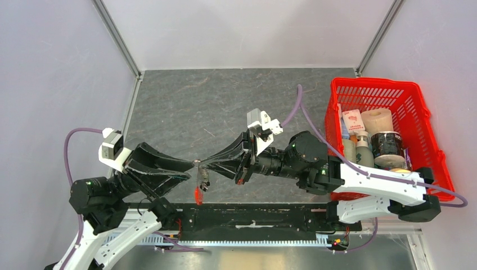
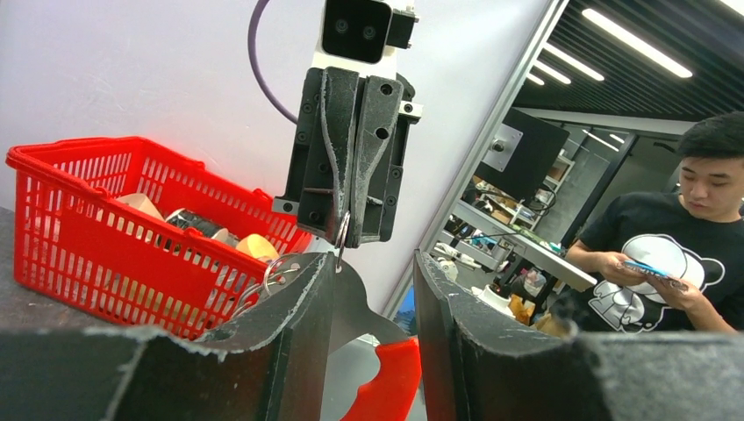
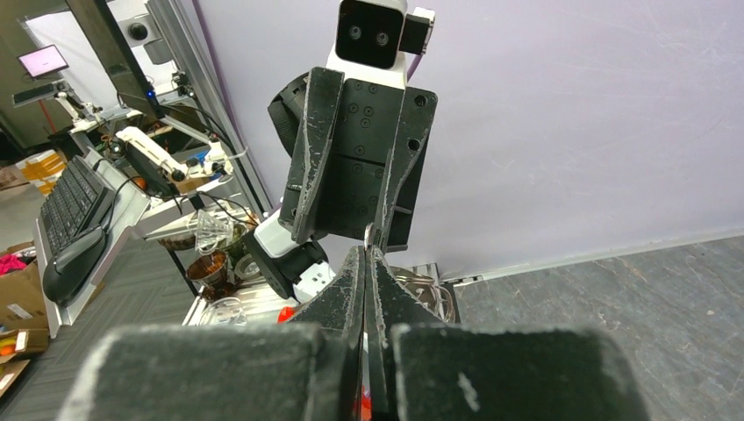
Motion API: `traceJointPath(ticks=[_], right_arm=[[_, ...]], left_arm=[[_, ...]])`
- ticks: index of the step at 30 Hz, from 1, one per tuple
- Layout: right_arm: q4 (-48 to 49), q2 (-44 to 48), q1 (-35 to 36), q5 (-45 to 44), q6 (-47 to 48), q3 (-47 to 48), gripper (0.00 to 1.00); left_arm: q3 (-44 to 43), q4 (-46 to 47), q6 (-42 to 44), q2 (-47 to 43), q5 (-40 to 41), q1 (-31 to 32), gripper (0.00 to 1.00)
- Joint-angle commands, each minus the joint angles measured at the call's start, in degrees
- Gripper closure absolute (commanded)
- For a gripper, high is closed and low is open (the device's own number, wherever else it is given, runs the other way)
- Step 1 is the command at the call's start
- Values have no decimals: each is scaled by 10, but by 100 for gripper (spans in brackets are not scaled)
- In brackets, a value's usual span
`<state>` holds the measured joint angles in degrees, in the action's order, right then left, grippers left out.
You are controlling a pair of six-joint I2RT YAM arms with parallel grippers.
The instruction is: Put the keys on the keyring
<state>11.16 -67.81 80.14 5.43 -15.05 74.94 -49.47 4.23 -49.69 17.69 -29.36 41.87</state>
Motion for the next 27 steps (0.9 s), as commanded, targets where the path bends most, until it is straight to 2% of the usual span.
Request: traceJointPath(ticks=[1,11,16,27], right_arm=[[54,-5,4,15,-10,12,100],[64,-7,4,7,-14,6,100],[67,-12,3,10,-15,7,100],[71,-16,4,20,-24,5,100]], left_arm=[[1,25,-16,8,-12,1,55],[2,30,-19,4,-17,1,56],[8,44,-27,5,-22,1,64],[8,44,-27,18,-17,1,87]])
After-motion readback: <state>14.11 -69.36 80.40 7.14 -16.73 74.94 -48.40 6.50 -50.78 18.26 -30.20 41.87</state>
